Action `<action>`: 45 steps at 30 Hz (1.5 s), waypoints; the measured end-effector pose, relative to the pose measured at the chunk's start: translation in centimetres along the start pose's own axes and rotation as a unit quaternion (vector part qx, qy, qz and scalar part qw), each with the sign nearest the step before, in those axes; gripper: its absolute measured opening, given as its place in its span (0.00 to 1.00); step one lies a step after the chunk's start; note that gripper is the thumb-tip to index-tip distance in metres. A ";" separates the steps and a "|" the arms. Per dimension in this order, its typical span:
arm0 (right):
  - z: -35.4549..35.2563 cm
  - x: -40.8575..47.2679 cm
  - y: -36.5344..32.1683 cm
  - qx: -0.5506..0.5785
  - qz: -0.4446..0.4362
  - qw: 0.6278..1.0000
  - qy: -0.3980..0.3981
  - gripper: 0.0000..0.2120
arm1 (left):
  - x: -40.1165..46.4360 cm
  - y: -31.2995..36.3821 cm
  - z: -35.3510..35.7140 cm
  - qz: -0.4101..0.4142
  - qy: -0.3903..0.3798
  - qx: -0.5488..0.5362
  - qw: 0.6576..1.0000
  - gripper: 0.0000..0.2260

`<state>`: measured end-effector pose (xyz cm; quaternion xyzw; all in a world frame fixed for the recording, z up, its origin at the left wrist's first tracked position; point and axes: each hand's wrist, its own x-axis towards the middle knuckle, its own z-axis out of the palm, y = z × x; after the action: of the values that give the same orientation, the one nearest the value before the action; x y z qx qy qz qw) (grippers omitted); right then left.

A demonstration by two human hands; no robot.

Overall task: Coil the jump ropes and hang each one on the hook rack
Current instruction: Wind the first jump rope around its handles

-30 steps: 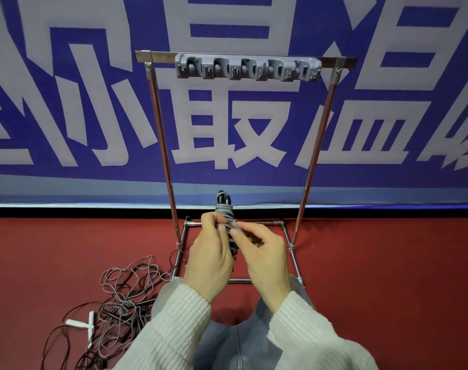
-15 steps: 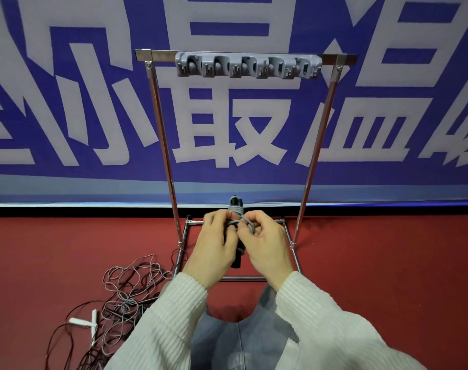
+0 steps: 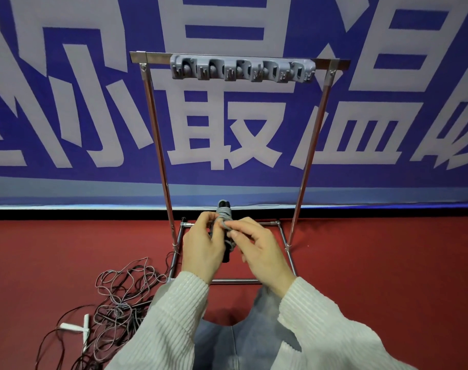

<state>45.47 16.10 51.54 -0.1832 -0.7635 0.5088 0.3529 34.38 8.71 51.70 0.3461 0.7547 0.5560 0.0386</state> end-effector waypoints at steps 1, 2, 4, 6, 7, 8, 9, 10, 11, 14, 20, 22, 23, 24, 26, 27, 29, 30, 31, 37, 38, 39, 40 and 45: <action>-0.2 0.2 -0.2 -0.001 0.019 1.000 -0.013 0.14 | 0.0 -0.2 -0.1 0.006 -0.002 0.008 1.000 0.03; -0.4 0.4 -0.4 0.005 0.038 0.999 -0.022 0.14 | 0.0 -0.4 -0.2 0.014 -0.004 0.015 1.000 0.03; -0.6 0.7 -0.9 0.050 0.073 0.996 -0.032 0.13 | 0.1 -0.9 -0.4 0.031 -0.006 0.023 0.999 0.03; -0.7 1.0 -1.1 0.119 0.105 0.986 -0.040 0.12 | 0.1 -1.1 -0.4 0.040 -0.003 0.023 0.999 0.04; -0.8 1.2 -1.1 0.142 0.116 0.982 -0.045 0.11 | 0.0 -1.1 -0.4 0.042 0.002 0.019 0.999 0.05; -1.0 1.5 -1.1 0.147 0.124 0.980 -0.049 0.12 | -0.1 -1.0 -0.3 0.043 0.009 0.015 0.999 0.05; -1.2 1.7 -1.2 0.137 0.129 0.981 -0.050 0.13 | -0.2 -1.0 -0.3 0.045 0.014 0.014 0.999 0.05; -1.3 1.8 -1.4 0.115 0.129 0.984 -0.050 0.11 | -0.2 -1.0 -0.2 0.047 0.016 0.015 0.999 0.05; -1.3 1.9 -1.4 0.088 0.127 0.987 -0.046 0.09 | -0.2 -1.0 -0.1 0.047 0.013 0.016 0.999 0.05; -0.8 1.6 -1.7 0.026 0.120 0.992 0.003 0.06 | -0.4 -0.9 0.0 0.052 0.009 0.007 0.999 0.05; -0.4 1.5 -1.9 -0.031 0.109 0.992 0.056 0.05 | -0.7 -0.7 0.2 0.078 0.020 -0.002 0.997 0.07; -0.5 1.6 -2.2 -0.051 0.108 0.992 0.040 0.05 | -0.7 -1.0 0.2 0.069 0.014 -0.018 0.997 0.08; -0.6 1.8 -2.3 -0.055 0.110 0.992 0.026 0.06 | -0.6 -0.9 0.1 0.059 0.008 -0.030 0.998 0.08; -0.8 1.9 -2.4 -0.056 0.114 0.992 0.011 0.06 | -0.7 -0.9 0.0 0.050 0.001 -0.039 0.998 0.08; -1.1 2.1 -2.5 -0.058 0.124 0.991 -0.005 0.08 | -0.8 -0.7 0.0 0.039 -0.005 -0.046 0.998 0.07; -1.2 2.1 -2.4 -0.063 0.126 0.990 -0.003 0.08 | -0.8 -0.6 0.0 0.032 -0.004 -0.051 0.998 0.07; -1.2 2.1 -2.1 -0.072 0.130 0.989 0.015 0.06 | -0.7 -0.4 0.0 0.023 -0.003 -0.057 0.998 0.06; -1.2 2.0 -2.1 -0.075 0.131 0.988 0.025 0.05 | -0.7 -0.3 0.0 0.024 -0.006 -0.054 0.998 0.06; -1.2 2.0 -2.0 -0.081 0.130 0.988 0.027 0.05 | -0.6 -0.2 0.0 0.024 -0.011 -0.045 0.999 0.07; -1.1 2.0 -1.8 -0.067 0.129 0.989 0.026 0.08 | -0.3 -0.1 0.1 0.057 -0.016 0.009 0.998 0.09; -0.9 2.0 -1.9 -0.062 0.126 0.989 0.040 0.08 | -0.4 -0.1 0.1 0.062 -0.010 0.005 0.998 0.10; -0.7 2.0 -1.9 -0.055 0.124 0.989 0.054 0.08 | -0.5 0.1 0.1 0.063 -0.005 -0.005 0.998 0.11; -0.5 2.0 -1.9 -0.047 0.122 0.989 0.067 0.08 | -0.7 0.3 0.0 0.061 -0.004 -0.021 0.998 0.11; 0.7 1.6 -1.3 0.003 0.128 0.983 0.129 0.06 | -1.3 -0.1 0.1 0.087 0.000 -0.041 0.995 0.11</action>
<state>43.98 16.20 53.11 -0.3424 -0.6802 0.5244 0.3809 35.32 8.01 51.14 0.4085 0.6987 0.5873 0.0043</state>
